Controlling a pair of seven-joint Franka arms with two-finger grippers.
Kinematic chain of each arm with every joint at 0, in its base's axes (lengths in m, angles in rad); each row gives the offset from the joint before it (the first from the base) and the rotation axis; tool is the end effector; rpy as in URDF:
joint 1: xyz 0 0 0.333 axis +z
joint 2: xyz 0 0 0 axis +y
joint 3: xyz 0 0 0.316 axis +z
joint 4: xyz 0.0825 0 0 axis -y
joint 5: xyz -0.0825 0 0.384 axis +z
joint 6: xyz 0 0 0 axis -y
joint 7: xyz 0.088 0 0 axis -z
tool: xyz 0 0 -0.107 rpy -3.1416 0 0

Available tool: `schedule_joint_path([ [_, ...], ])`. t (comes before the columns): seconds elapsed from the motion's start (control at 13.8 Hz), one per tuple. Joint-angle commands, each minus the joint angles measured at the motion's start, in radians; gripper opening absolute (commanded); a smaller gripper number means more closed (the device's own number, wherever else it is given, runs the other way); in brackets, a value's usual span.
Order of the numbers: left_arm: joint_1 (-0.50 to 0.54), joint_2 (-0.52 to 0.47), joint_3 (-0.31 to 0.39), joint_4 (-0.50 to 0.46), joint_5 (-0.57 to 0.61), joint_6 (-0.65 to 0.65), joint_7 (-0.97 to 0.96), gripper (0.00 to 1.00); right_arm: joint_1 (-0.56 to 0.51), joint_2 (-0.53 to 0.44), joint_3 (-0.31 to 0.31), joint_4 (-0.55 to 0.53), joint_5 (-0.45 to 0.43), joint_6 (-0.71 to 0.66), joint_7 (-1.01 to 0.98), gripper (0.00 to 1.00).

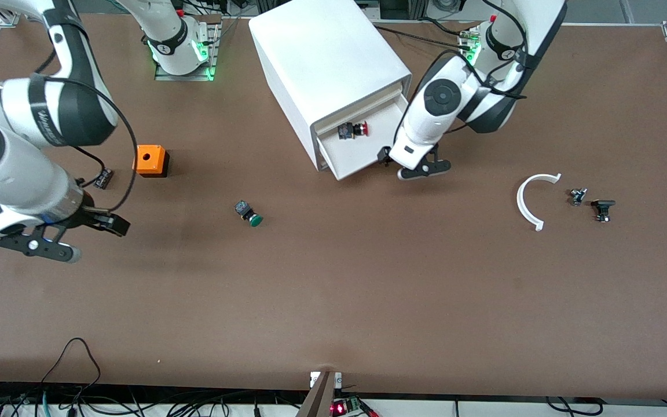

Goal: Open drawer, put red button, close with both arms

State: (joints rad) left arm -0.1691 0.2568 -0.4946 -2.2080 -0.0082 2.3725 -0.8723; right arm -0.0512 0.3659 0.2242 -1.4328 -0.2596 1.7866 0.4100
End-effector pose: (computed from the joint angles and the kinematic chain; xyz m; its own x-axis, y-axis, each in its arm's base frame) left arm 0.4291 -0.3356 0.2719 0.9662 0.2185 -0.1368 0.2249 -0.9738 0.0328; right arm 0.6659 0.0715 0.4903 0.9800 -0.1885 0.0631 -0.1964 -0.9672 0.1611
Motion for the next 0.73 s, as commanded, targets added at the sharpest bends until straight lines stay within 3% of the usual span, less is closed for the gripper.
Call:
schedule_joint_path([
  [0.0, -0.033, -0.016, -0.004, -0.041, 0.011, -0.039, -0.010, 1.00, -0.052, -0.122, -0.028, -0.067, 0.109, -0.012, -0.155, 1.00],
  [0.22, -0.036, -0.033, -0.057, -0.055, 0.010, -0.054, -0.011, 1.00, -0.052, -0.168, -0.068, -0.063, 0.118, -0.056, -0.249, 1.00],
  [0.44, -0.033, -0.077, -0.169, -0.053, 0.010, -0.070, -0.010, 1.00, -0.052, -0.194, -0.080, -0.064, 0.122, -0.093, -0.254, 1.00],
  [0.65, -0.018, -0.097, -0.168, -0.049, 0.010, -0.071, -0.011, 1.00, -0.052, -0.219, -0.077, -0.066, 0.172, -0.200, -0.246, 1.00],
])
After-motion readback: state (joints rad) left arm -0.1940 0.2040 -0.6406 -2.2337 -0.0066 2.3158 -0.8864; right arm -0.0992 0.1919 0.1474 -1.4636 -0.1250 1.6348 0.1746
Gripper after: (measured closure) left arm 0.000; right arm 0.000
